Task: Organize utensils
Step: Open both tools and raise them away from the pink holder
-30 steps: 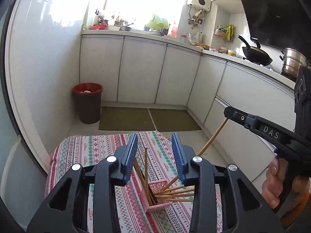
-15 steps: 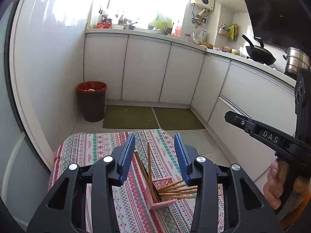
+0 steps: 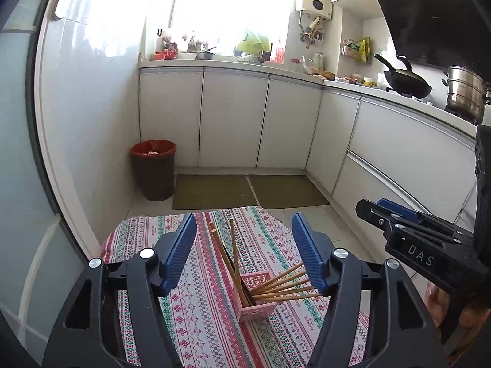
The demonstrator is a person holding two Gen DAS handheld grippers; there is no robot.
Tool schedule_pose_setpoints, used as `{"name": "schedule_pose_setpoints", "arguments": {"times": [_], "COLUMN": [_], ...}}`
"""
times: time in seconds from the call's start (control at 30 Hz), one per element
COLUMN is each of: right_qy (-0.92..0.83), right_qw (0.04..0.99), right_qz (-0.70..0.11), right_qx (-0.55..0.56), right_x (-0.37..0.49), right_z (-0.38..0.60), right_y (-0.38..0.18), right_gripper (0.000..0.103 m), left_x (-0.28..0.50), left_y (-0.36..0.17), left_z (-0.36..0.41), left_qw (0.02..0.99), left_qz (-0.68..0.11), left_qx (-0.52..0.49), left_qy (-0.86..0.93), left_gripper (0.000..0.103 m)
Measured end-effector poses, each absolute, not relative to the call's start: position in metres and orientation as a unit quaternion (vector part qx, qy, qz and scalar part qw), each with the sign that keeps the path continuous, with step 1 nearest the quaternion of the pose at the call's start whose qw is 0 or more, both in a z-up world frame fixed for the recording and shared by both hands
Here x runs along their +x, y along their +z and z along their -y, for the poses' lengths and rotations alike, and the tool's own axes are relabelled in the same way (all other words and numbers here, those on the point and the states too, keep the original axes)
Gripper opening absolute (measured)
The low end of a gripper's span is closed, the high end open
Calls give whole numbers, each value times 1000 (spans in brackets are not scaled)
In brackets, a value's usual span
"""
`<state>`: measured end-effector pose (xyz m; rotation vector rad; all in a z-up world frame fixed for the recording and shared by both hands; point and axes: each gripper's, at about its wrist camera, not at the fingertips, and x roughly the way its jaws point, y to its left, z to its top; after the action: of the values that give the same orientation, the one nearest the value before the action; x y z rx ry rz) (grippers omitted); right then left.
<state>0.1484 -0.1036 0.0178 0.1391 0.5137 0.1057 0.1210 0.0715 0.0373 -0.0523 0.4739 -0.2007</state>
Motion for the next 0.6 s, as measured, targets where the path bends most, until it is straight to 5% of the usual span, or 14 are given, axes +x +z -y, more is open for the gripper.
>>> {"name": "schedule_pose_setpoints", "arguments": {"times": [0.37,0.6], "right_qy": [19,-17], "right_qw": [962,966], "right_qz": [-267,-255], "right_qx": [50,49], "right_x": [116,89], "right_z": [113,121], "right_y": [11,10], "right_gripper": [63,88], "left_x": [93,74], "left_y": [38,38], "left_z": [-61,-57], "left_qw": [972,975], "left_qz": [-221,-214], "left_qx": [2,1], "left_qy": [-75,-56], "left_gripper": [82,96]}}
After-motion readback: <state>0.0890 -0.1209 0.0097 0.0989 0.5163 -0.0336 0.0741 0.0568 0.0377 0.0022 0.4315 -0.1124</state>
